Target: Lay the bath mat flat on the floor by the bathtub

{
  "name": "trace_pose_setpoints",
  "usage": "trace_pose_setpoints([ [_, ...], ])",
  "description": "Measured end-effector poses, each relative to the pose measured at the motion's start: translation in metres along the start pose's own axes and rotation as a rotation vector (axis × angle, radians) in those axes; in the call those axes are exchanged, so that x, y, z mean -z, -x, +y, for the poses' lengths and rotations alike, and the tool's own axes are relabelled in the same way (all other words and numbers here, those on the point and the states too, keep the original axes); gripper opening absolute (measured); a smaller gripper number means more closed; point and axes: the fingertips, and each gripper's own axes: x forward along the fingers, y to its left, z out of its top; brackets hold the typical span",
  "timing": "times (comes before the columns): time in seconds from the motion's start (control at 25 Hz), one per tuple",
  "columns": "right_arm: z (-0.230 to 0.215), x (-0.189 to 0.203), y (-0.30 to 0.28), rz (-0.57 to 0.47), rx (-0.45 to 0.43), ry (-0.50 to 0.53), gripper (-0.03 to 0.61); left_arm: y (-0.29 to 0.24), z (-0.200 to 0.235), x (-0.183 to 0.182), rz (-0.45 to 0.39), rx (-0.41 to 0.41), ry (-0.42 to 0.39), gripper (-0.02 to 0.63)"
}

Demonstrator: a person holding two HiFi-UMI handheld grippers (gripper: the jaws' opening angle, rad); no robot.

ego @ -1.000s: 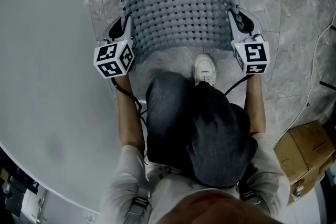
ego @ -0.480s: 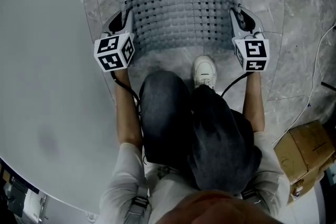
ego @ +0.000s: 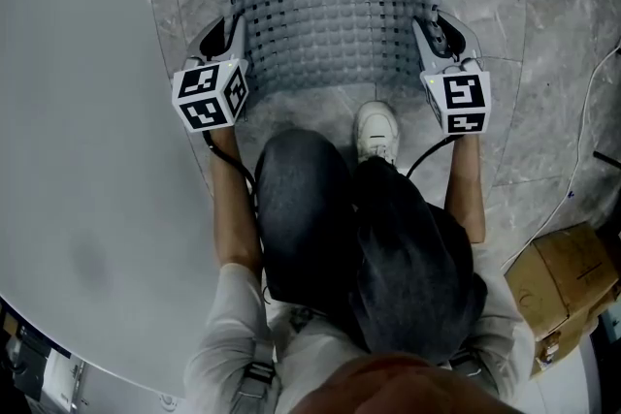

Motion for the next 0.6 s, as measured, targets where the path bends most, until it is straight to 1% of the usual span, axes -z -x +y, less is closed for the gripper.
trace_pose_setpoints([
  [0.04, 0.004, -0.003, 0.002, 0.001, -0.016, 0.011, 0.152, 0.001, -0.002, -0.001, -0.002, 0.001, -0.001, 0.077],
  [0.08, 0.007, -0.006, 0.004, 0.003, -0.031, 0.021, 0.175, 0.002, -0.004, -0.002, -0.003, 0.001, -0.003, 0.077],
  [0.2, 0.014, -0.015, 0.011, -0.01, -0.05, 0.041, 0.184, 0.004, -0.006, -0.003, -0.007, 0.001, -0.007, 0.077],
  [0.32, 0.018, -0.031, 0.02, -0.071, -0.038, 0.047, 0.193, 0.005, -0.004, -0.003, -0.009, 0.001, -0.008, 0.077],
  [0.44, 0.024, -0.048, 0.029, -0.125, -0.059, 0.055, 0.183, 0.006, -0.004, -0.002, -0.01, 0.002, -0.005, 0.077],
  [0.6, 0.028, -0.053, 0.032, -0.134, -0.06, 0.085, 0.183, 0.007, -0.007, 0.0, -0.011, 0.006, 0.005, 0.078],
])
